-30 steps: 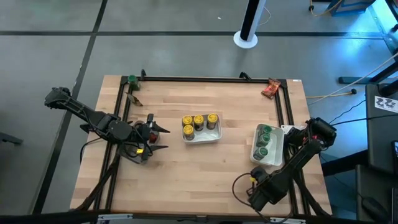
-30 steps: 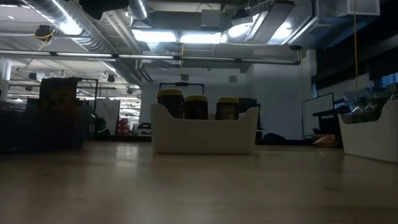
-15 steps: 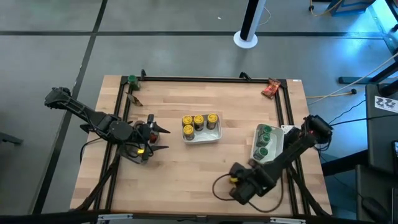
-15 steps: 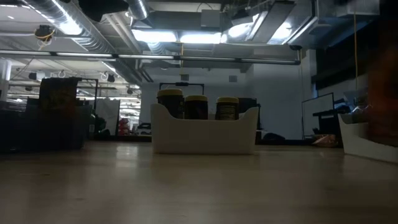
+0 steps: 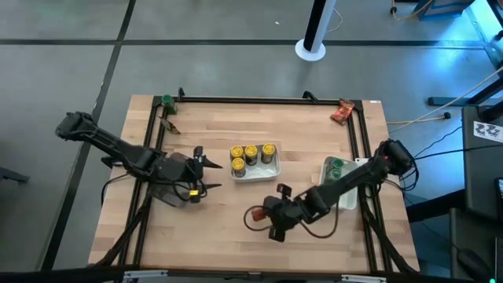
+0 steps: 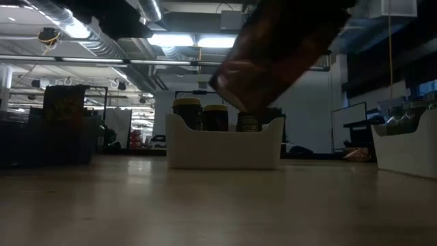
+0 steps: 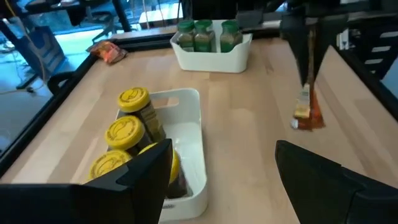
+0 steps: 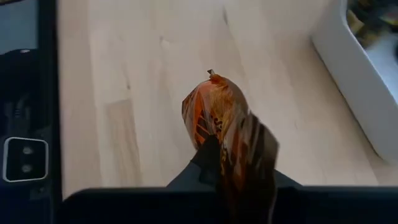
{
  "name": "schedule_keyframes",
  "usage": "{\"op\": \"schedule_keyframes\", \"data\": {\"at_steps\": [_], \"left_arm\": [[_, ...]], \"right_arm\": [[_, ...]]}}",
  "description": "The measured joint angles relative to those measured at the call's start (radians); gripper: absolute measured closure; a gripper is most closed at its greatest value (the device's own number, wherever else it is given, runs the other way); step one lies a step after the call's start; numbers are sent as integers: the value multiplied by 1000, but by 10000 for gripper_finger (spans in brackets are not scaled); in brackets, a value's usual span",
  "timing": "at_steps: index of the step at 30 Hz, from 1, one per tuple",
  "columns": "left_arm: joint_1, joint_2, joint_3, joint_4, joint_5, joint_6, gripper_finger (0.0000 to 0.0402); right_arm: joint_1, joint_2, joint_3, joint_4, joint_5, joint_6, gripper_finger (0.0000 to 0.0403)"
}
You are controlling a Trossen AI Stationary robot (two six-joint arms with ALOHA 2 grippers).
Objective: Sort spices by type
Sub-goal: Put the bottom orange seasoning pack into the black bin
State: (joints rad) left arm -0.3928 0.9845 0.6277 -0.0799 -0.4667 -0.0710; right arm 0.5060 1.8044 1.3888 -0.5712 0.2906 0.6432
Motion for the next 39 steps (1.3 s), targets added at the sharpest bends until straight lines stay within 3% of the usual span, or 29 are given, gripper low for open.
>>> {"op": "schedule_keyframes", "data": {"at_steps": [9,13,23,31,39], "left_arm": [[16,58,0,52,44,20,135],[16,57,0,74,44,26,135],[15,58,0,59,44,26,135],[15,58,0,35,44,21,135],[15,58,0,37,44,19,135]], "right_arm": [[-68,12,10,102,-74,-204,400],[-83,59,99,32,-84,-258,400],[-135,274,491,-493,-159,-257,400],[-155,353,507,-600,-238,-230,392],[-154,376,495,-558,-258,-230,384]]}}
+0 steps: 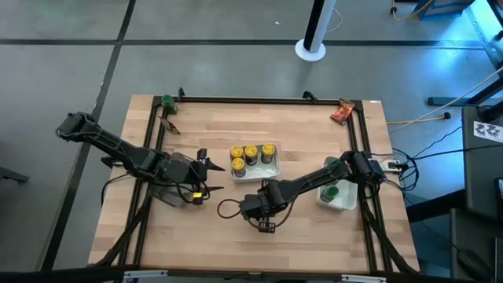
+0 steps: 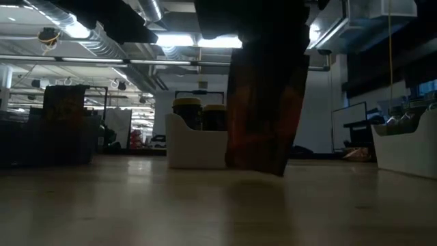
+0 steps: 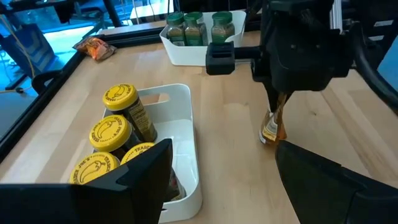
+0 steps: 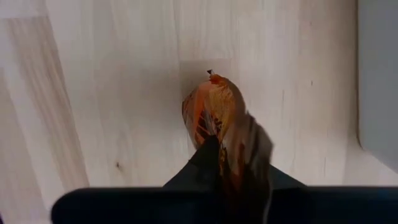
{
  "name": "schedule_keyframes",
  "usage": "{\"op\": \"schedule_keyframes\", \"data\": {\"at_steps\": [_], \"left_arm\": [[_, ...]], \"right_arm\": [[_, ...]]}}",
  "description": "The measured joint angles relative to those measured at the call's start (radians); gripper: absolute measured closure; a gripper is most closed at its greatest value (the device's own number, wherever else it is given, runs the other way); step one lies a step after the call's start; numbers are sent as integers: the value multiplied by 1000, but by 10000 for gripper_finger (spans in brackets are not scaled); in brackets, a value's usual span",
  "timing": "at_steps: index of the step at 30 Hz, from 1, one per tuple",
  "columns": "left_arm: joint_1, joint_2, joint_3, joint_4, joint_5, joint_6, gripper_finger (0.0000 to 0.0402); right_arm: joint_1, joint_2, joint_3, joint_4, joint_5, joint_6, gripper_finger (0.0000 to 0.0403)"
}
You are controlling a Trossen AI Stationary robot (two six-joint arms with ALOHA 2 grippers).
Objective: Sort spices by type
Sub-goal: Put the bottom orange seasoning pack into the black bin
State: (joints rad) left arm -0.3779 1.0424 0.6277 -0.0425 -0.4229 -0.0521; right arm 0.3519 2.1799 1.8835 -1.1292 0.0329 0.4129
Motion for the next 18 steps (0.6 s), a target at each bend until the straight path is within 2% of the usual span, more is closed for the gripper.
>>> {"op": "schedule_keyframes", "data": {"at_steps": [10,15,18], "left_arm": [[0,0,0,0,0,-1,135],[0,0,0,-1,0,-1,135],[0,0,0,-1,0,0,135]], "right_arm": [[0,6,-4,38,1,1,340],[1,6,-4,64,8,19,302],[-2,6,4,32,-31,27,280]]}}
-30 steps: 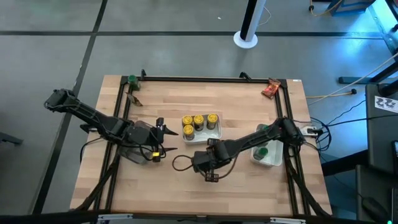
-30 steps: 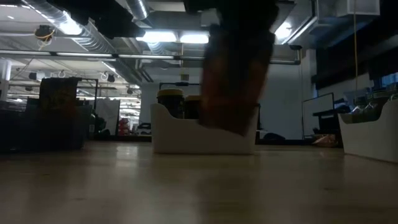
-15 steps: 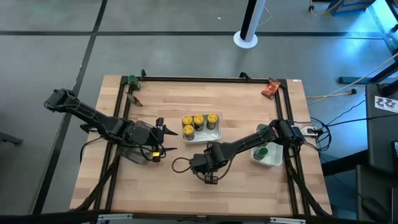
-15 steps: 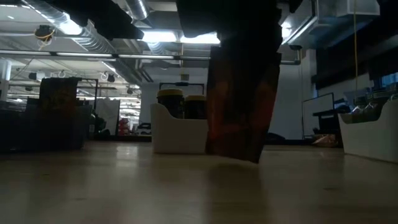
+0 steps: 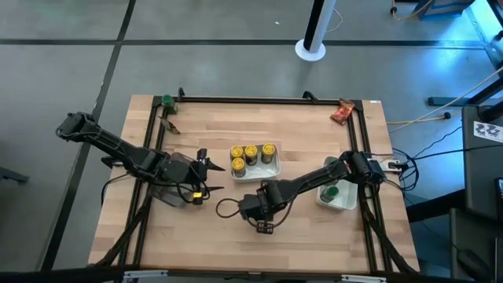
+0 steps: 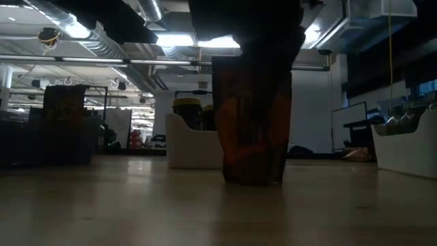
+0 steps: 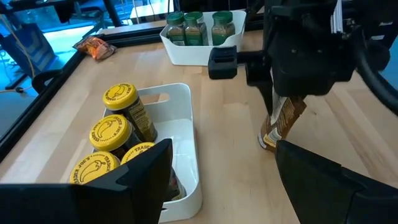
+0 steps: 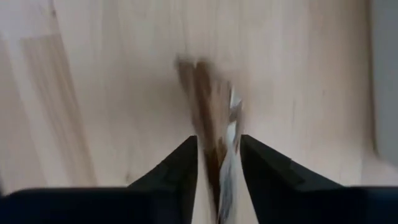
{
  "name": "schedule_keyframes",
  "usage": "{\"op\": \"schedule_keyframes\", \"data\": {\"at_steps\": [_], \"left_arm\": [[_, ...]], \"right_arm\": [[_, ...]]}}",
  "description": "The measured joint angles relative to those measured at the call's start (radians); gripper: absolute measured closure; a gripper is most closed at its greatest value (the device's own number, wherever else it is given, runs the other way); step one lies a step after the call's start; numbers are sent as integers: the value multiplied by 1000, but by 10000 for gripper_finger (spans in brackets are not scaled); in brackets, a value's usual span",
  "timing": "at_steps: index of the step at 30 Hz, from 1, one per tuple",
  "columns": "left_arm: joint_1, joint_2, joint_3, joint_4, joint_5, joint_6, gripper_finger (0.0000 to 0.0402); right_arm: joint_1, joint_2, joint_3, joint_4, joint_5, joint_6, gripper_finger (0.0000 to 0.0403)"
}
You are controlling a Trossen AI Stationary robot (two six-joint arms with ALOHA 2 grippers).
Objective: Sort spices by type
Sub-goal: Put the bottom orange seasoning pack into the black bin
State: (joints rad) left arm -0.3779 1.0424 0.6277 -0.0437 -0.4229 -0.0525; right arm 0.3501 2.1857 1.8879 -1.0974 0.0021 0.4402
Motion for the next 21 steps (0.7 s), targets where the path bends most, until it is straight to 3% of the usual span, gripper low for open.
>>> {"op": "schedule_keyframes", "data": {"at_steps": [4,9,16,21], "left_arm": [[0,0,0,0,0,0,135],[0,0,0,1,0,0,135],[0,0,0,1,0,-1,135],[0,0,0,9,1,-24,135]], "right_arm": [[-3,0,74,-94,-43,9,266],[20,0,210,-210,4,7,271],[89,-1,371,-378,172,29,280],[174,-4,392,-457,300,84,281]]}}
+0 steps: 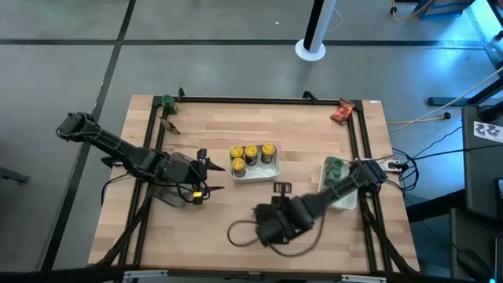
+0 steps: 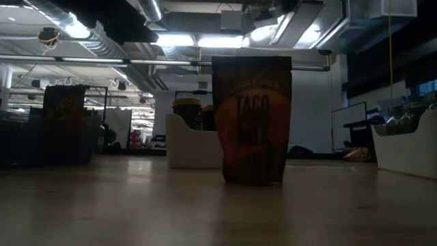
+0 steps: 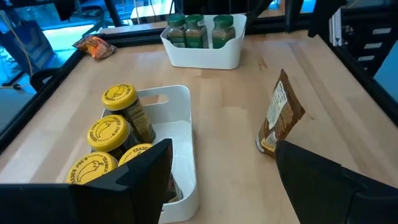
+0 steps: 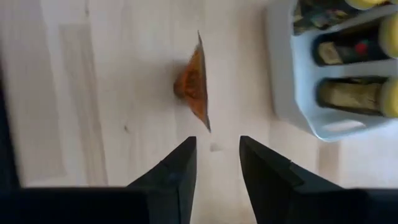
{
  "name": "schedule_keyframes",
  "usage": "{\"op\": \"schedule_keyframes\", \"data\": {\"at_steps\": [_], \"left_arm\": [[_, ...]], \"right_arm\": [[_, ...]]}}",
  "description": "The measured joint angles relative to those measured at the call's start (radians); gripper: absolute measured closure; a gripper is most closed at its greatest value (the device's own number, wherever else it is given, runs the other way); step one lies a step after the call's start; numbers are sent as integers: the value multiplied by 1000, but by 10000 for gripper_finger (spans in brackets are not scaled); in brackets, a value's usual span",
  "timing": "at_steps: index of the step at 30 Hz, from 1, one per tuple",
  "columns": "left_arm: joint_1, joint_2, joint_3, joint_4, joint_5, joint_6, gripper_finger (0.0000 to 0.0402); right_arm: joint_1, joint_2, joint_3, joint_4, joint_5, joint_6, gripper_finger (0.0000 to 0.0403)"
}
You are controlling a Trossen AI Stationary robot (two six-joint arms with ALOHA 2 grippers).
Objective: Sort spices by type
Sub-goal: Put the bottom orange seasoning pack into the black bin
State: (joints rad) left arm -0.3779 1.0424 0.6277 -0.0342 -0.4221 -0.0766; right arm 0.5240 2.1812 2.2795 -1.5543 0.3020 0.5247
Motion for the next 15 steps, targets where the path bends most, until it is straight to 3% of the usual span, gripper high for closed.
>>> {"op": "schedule_keyframes", "data": {"at_steps": [6,15], "left_arm": [[0,64,0,60,100,-81,135],[-1,290,61,237,136,-65,135]], "right_arm": [[100,-16,-6,-19,172,120,282],[225,-47,-19,-16,372,258,282]]}}
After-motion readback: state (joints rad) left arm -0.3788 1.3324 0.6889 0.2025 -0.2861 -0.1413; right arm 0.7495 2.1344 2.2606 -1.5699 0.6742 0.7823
